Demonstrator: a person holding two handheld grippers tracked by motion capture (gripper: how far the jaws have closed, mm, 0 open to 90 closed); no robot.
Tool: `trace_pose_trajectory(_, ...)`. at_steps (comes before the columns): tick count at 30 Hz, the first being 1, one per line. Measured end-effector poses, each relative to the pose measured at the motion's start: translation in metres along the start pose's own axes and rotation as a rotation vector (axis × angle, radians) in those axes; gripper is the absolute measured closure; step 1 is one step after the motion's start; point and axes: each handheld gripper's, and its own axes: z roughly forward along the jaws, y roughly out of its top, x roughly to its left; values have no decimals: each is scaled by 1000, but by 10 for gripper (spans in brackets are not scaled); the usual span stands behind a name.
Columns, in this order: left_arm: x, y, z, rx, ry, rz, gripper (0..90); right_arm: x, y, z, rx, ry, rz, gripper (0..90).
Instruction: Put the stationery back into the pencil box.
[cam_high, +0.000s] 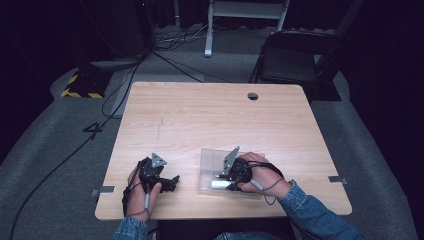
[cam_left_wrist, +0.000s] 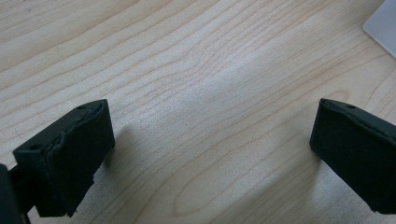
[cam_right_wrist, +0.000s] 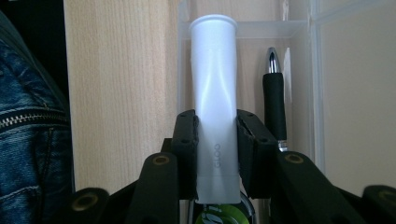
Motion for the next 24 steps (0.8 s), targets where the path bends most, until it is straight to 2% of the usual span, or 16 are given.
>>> trace_pose_trajectory(4, 0, 0, 0, 0, 0, 0, 2, -1, -1, 1, -4, -2, 6, 704)
trace_pose_trajectory(7, 0, 0, 0, 0, 0, 0, 1, -2, -1, 0, -18, -22, -7, 695)
trace_pose_trajectory(17, 0, 0, 0, 0, 0, 0, 2, -5, -1, 0, -17, -75, -69, 696)
trace_pose_trajectory(24, 0, 0, 0, 0, 0, 0, 2, -6, -1, 0, -19, -92, -80, 697)
